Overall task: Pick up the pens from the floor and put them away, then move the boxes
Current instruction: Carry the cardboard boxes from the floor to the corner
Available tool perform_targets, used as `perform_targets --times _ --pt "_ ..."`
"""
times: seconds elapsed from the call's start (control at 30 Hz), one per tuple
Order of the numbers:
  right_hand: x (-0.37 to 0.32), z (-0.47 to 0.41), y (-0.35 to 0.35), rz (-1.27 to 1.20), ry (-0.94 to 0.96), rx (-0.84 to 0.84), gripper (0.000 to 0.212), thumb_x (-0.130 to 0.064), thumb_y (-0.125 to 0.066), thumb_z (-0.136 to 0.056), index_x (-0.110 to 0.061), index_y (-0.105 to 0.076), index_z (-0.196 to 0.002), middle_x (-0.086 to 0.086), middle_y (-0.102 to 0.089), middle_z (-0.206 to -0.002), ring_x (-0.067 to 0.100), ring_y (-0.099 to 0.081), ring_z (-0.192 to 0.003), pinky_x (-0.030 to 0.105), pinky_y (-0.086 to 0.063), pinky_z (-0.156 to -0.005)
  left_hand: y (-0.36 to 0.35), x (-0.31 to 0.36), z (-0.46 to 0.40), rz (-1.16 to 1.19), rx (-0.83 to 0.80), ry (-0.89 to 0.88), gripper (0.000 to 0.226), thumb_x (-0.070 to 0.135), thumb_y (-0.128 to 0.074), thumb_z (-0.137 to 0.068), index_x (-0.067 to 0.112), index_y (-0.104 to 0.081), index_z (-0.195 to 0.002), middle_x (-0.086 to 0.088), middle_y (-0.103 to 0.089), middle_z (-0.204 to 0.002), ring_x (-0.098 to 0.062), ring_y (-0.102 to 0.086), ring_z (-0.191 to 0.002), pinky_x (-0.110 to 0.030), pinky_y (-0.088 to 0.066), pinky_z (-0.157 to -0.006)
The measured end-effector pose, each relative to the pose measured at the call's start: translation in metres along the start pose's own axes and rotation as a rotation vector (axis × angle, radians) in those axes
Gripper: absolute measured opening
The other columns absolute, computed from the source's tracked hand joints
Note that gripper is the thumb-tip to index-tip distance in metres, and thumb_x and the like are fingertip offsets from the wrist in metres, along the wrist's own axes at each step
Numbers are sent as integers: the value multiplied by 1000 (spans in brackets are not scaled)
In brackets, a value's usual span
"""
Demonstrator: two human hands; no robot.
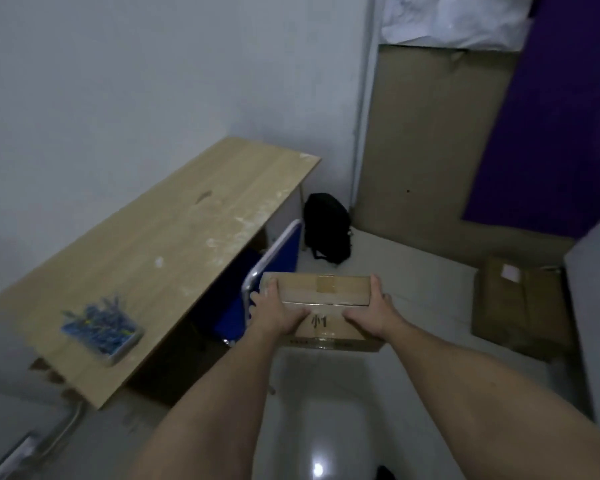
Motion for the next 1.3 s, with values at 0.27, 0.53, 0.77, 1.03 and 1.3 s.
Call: perform_targets --times 0.27,0.53,0.77,1.03,1.3 --pt "70 -105 178 -51 -101 117 115 -49 -72 -73 -45 13 -150 11 -28 -148 37 -42 -128 44 -40 -101 -94 205 -84 -38 -84 -135 105 63 -72 -66 41 -9 -147 -10 -26 -139 -40 -34 -129 -58 -39 -104" --pt "102 -209 266 -167 -198 216 114 -55 -72 -70 -48 11 -147 7 -33 -142 35 -46 -121 48 -44 -96 -150 338 -196 -159 -146 -271 105 65 -74 -64 34 -14 -145 -15 -30 -135 -42 -37 -125 -53 -39 -102" --pt "120 -296 341 -301 -294 406 113 -55 -75 -73 -43 8 -150 9 -26 -153 35 -38 -133 49 -39 -104 -196 471 -303 -291 -315 -466 109 71 -69 -65 36 -8 -149 -17 -26 -142 -43 -35 -130 -52 -37 -106" --pt "197 -362 445 -494 -414 597 119 -45 -77 -80 -27 13 -155 10 -13 -161 33 -27 -143 47 -31 -110 -301 644 -353 -451 -445 -667 108 67 -73 -66 40 -6 -146 -17 -22 -142 -46 -36 -129 -54 -39 -102" --pt "303 -393 550 -614 -564 733 127 -62 -76 -69 -32 15 -153 10 -12 -159 34 -29 -141 48 -37 -109 -427 803 -352 -603 -539 -833 118 76 -70 -60 37 -6 -151 -17 -20 -146 -39 -22 -135 -52 -32 -109"
Point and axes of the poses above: each hand's wrist, its own z-axis away from the middle knuckle, its own y-axis out of the back of the hand, x = y × z, the point moved 4 cm from there along -z, towards the middle knuckle
